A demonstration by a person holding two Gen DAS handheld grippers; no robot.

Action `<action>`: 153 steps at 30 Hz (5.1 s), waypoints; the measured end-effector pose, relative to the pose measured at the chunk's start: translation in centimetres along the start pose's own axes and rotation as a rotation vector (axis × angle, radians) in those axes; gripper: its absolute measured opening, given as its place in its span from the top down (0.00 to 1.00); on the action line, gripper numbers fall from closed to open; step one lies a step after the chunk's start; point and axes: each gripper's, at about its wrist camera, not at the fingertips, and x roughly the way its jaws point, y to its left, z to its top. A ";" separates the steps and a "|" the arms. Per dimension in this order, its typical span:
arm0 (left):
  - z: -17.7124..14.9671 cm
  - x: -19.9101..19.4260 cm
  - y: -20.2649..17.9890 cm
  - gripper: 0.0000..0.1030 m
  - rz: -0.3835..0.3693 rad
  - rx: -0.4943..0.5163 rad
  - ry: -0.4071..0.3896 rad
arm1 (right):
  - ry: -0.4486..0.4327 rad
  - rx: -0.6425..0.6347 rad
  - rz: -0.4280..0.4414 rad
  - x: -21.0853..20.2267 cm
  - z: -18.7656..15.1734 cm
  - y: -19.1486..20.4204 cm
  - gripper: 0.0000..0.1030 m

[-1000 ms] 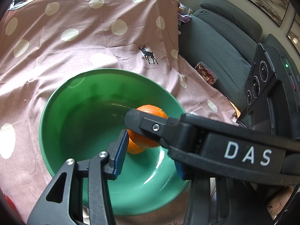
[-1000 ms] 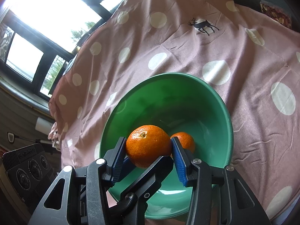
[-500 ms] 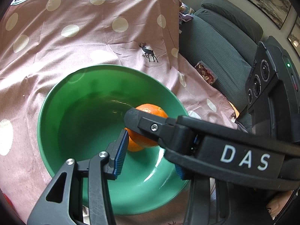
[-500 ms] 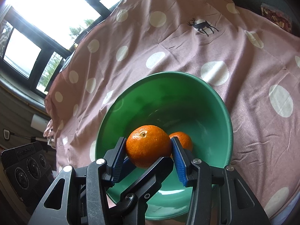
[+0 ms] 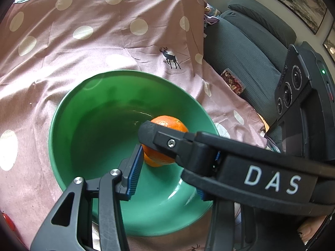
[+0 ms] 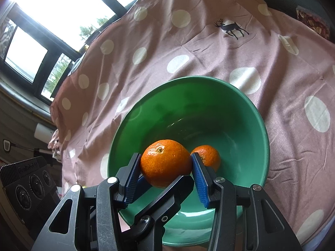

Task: Organize fruits
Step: 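Lower the orange into the bowl and open the right gripper, then move the right gripper back to the fruit cluster toward a green fruit, then close the right gripper around the large green fruit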

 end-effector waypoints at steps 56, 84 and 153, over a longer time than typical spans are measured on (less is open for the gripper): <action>-0.9 -2.5 1.0 0.23 0.012 -0.042 -0.060 | -0.081 -0.018 -0.042 -1.3 0.2 0.3 0.41; -9.5 -18.0 13.5 0.01 0.468 -0.256 -0.310 | -0.184 -0.313 0.113 -0.1 -4.3 10.7 0.08; -12.3 -24.9 22.0 0.02 0.532 -0.555 -0.358 | 0.406 -0.637 0.208 12.1 -15.5 22.8 0.65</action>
